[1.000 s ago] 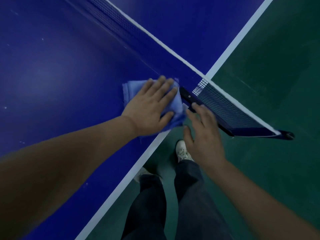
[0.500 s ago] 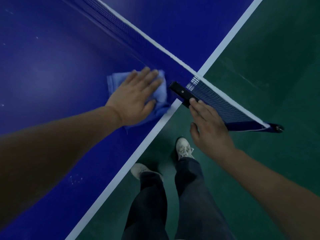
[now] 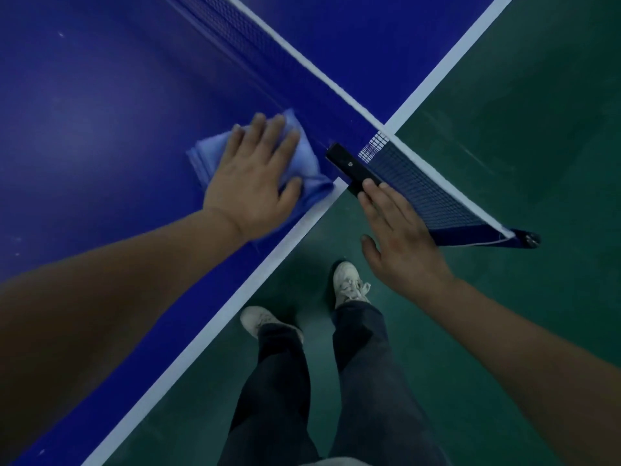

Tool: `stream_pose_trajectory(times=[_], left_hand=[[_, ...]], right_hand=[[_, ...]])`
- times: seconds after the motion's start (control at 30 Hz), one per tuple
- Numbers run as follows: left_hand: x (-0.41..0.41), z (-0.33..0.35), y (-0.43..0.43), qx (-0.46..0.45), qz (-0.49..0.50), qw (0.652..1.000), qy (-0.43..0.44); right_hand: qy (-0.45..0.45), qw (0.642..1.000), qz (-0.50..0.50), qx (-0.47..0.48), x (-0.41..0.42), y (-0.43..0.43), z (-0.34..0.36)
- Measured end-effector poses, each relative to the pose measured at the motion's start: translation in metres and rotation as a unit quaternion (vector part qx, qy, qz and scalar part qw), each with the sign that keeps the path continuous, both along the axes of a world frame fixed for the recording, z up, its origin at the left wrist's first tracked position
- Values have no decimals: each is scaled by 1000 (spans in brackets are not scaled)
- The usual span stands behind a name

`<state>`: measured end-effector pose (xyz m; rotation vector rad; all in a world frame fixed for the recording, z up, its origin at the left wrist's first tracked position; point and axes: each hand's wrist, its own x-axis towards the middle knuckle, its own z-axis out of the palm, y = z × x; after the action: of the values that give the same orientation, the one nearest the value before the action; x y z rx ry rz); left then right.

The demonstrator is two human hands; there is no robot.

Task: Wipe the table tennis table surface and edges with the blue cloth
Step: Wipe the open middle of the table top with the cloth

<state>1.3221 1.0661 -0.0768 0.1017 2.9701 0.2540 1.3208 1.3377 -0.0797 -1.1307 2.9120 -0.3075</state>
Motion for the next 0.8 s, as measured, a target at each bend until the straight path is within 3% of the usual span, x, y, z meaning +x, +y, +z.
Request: stream_pose_trajectory(times=[0.17, 0.33, 0.47, 0.6, 0.63, 0.7, 0.77, 0.8], left_hand=[[40, 2, 20, -2, -176, 984, -23], [-9, 1, -6, 6, 28, 1000, -5], [33, -1, 40, 18, -116, 993, 5], [43, 2, 13, -6, -201, 980, -8], [41, 1, 1, -1, -167, 986, -15], [46, 0, -22, 16, -9, 1000, -9], [66, -1, -31, 7, 132, 991, 7], [82, -2, -26, -6, 157, 988, 9]], right_hand=[[-2, 1000, 6, 5, 2, 3, -2], [-26, 1000, 11, 3, 1, 4, -2], [-30, 999, 14, -12, 1, 5, -3], [-48, 999, 14, -8, 0, 7, -1], [-51, 999, 10, -8, 0, 6, -1], [-62, 998, -10, -14, 4, 1, 1], [-79, 995, -32, -42, 12, -14, 4], [-85, 994, -23, -59, 14, -25, 5]])
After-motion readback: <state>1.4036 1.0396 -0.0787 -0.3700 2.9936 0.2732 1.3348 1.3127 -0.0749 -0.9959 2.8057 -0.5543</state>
